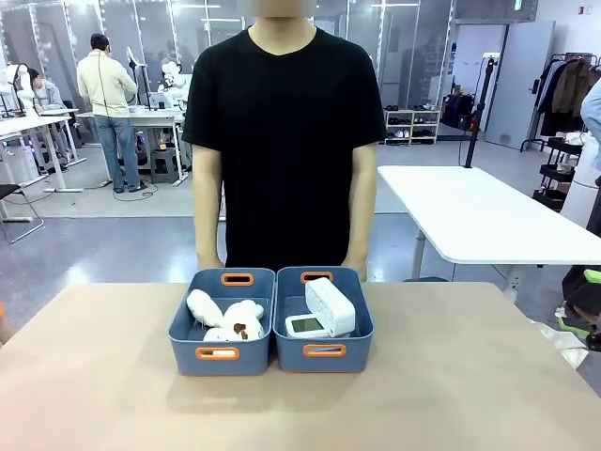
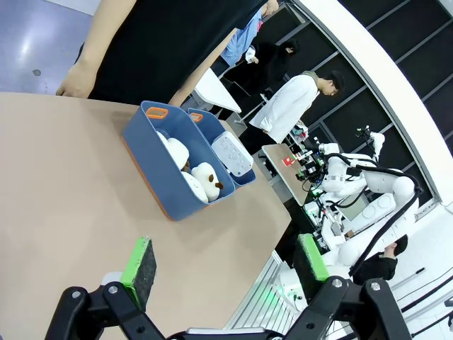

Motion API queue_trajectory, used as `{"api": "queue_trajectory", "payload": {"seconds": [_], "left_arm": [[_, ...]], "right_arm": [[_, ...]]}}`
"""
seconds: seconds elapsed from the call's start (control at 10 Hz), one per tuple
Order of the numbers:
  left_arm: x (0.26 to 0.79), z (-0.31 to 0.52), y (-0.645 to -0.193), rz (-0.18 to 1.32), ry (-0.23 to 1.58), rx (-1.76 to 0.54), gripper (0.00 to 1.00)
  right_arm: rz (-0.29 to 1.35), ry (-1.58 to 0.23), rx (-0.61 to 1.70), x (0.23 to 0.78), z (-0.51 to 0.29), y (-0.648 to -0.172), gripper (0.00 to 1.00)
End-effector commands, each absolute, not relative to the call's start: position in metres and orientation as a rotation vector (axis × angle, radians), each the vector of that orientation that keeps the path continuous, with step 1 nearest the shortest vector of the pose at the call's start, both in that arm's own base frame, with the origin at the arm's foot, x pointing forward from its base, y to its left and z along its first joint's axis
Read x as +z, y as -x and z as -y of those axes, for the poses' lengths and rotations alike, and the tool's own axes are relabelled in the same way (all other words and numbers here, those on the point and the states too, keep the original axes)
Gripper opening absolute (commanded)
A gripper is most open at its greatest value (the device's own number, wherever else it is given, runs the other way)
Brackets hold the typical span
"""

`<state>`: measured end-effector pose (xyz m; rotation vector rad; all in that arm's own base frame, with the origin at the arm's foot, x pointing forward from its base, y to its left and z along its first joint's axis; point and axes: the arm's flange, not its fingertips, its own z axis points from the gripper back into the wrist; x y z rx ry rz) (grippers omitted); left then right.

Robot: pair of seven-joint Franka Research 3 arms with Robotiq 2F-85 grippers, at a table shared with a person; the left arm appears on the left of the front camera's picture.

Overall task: Sort the digital clocks into the basket.
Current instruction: Pick up the Digital clock from the table and place it into the empty Plastic storage basket.

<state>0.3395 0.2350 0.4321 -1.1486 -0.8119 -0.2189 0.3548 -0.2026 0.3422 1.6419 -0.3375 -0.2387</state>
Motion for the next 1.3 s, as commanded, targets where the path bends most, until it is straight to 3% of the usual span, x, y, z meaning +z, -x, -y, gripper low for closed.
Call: {"api": "queue_trajectory", "payload": {"seconds": [0.0, 1.2], "left_arm": [[0.4367, -0.2353, -0.3401, 0.807, 1.150, -0.203, 1.00], [0.4367, -0.2353, -0.3401, 0.807, 1.150, -0.203, 1.00]], "right_arm": [[0.328, -1.639, -0.248, 0.3474, 0.2003, -0.3504, 1.00], [0.328, -1.639, -0.248, 0.3474, 0.2003, -0.3504, 1.00]]}}
